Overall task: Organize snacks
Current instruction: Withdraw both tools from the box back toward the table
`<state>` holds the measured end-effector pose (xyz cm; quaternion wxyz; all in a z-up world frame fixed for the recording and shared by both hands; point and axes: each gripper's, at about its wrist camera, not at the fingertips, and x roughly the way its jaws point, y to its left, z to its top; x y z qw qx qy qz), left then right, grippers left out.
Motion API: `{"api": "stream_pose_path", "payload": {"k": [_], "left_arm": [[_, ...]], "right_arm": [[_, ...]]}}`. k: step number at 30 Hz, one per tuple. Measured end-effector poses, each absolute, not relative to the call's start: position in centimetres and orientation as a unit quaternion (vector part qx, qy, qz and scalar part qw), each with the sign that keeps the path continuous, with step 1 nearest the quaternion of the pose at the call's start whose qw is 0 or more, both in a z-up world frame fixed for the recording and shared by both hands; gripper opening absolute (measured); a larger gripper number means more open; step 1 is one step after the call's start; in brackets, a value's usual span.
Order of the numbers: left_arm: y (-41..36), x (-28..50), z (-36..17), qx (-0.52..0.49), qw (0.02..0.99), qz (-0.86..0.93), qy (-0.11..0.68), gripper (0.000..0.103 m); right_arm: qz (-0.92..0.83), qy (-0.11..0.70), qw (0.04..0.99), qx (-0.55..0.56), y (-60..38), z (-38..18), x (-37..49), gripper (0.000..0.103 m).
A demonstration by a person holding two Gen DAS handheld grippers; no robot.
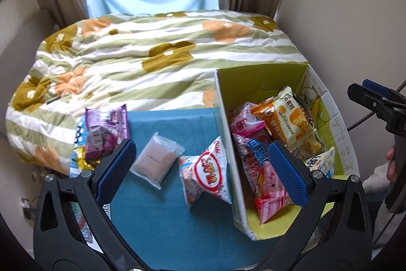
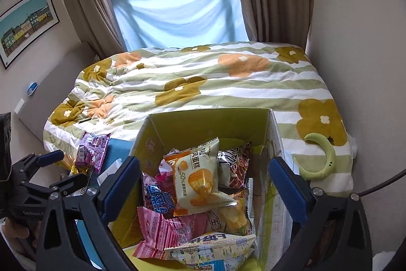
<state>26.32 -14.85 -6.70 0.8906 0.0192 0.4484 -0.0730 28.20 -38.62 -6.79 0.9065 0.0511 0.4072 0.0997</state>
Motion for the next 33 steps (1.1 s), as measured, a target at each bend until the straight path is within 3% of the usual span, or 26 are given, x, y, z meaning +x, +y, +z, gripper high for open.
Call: {"api": "stream_pose_path", "payload": {"k": [15,33], "left_arm": [[0.1,21.9,-6.0,-0.018,0.901,-0.036,0.432,0.103],[13.7,25.6,-14.1,-0.047,0.862,-0.087,0.497,0.103]], "right_arm": [[0.095,0.36,0.926,0.064,-30.4,-3.6,22.7,0.101],[-0.005,0.406,0.904,0.132,-16.3,-10.6,20.0,0.101]]}}
